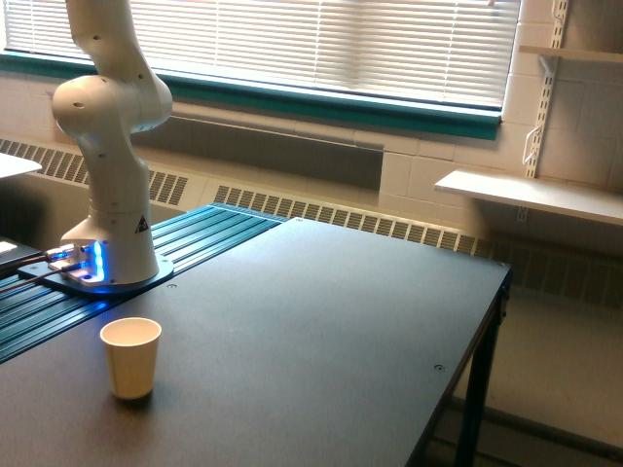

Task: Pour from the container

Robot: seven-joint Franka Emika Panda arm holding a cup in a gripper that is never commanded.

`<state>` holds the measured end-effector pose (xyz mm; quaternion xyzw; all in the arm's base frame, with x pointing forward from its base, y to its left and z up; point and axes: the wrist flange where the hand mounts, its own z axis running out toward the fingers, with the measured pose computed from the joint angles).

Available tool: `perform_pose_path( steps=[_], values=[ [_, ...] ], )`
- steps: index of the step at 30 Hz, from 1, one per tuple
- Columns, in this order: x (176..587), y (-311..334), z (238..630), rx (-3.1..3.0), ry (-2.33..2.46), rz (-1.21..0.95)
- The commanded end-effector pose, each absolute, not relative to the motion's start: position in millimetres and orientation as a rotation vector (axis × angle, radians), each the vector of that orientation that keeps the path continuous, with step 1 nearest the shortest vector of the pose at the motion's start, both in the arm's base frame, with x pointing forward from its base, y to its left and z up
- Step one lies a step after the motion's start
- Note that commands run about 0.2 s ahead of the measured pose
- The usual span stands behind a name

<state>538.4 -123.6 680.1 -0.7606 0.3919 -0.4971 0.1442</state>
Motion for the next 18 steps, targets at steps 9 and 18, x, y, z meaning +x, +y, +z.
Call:
perform_pose_path(
  steps=[9,18],
  values=[
    [536,-116,664,-2.165,1.261,-1.344],
    [497,-118,629,-2.231,1.349,-1.262]
  ],
)
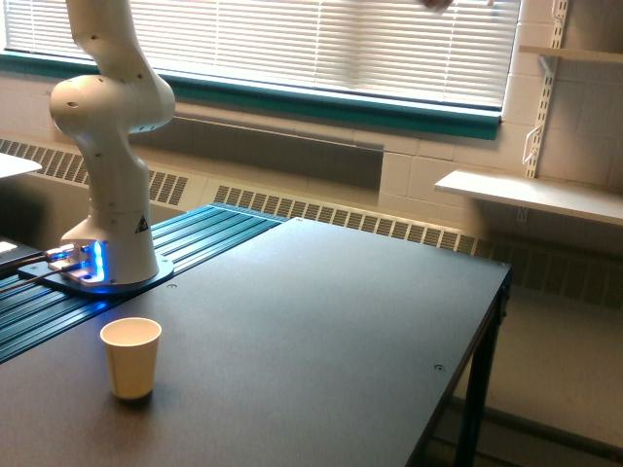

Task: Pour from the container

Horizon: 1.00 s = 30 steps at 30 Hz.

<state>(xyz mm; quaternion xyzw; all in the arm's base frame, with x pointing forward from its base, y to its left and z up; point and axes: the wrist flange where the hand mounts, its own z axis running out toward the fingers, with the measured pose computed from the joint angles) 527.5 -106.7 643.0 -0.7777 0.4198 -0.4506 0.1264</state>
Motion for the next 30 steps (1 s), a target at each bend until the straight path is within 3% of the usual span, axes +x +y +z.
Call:
perform_pose_path(
  steps=[1,23,30],
  values=[
    [492,-117,624,-2.262,1.349,-1.26],
    [394,-140,510,-2.568,1.727,-0.943],
    [355,-150,491,-2.504,1.842,-0.924]
  ],
)
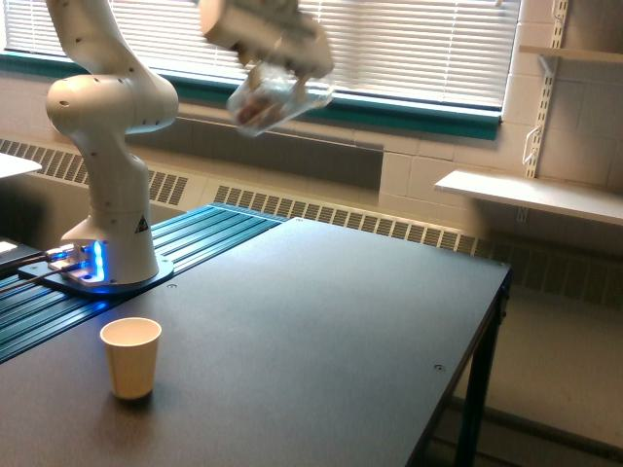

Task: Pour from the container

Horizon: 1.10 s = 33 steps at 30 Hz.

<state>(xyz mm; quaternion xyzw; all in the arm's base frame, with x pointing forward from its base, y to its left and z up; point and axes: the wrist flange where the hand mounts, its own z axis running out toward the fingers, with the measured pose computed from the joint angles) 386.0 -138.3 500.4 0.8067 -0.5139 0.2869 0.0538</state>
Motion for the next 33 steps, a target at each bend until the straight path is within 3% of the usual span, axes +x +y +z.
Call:
perform_pose_path(
  steps=[1,17,33],
  values=[
    [348,-152,488,2.338,-1.76,0.87],
    [284,-160,428,2.423,-1.697,0.6],
    [262,-168,393,2.468,-1.52,0.339]
  ],
)
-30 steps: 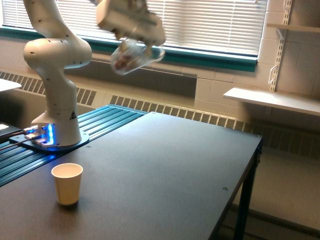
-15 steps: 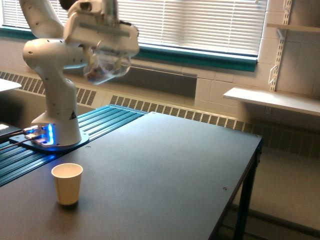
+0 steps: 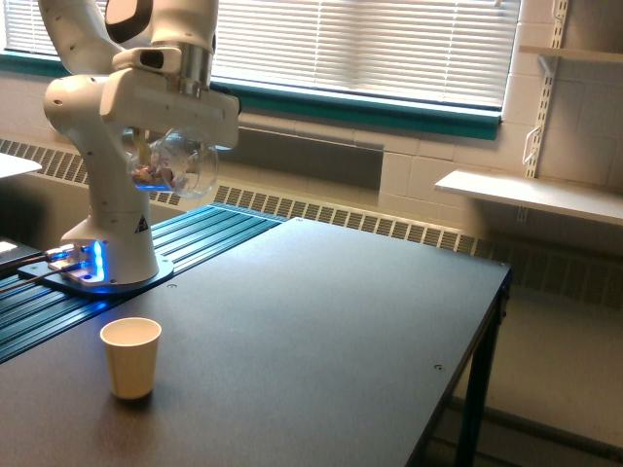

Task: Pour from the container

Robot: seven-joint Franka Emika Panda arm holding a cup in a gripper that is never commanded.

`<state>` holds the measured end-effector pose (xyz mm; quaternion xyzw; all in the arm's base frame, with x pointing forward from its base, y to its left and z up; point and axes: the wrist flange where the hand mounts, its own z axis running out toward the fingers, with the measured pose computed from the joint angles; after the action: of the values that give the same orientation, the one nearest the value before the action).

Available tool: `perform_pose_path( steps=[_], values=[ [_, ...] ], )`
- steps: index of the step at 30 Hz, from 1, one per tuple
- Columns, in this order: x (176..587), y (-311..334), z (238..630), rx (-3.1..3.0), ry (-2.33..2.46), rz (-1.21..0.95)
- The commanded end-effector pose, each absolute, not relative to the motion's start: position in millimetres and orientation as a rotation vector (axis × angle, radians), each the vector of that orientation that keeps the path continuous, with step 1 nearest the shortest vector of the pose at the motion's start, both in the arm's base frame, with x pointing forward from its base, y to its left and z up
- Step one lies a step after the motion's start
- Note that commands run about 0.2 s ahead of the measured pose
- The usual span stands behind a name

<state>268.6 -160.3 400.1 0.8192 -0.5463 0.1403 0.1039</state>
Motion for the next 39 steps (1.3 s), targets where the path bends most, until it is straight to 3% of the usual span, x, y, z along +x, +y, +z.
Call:
perform_pose_path(
  steps=[1,20,39],
  values=[
    [262,-168,392,2.471,-1.51,0.33],
    [256,-167,326,2.593,-1.415,0.092],
    [264,-184,315,2.635,-1.587,0.052]
  ],
)
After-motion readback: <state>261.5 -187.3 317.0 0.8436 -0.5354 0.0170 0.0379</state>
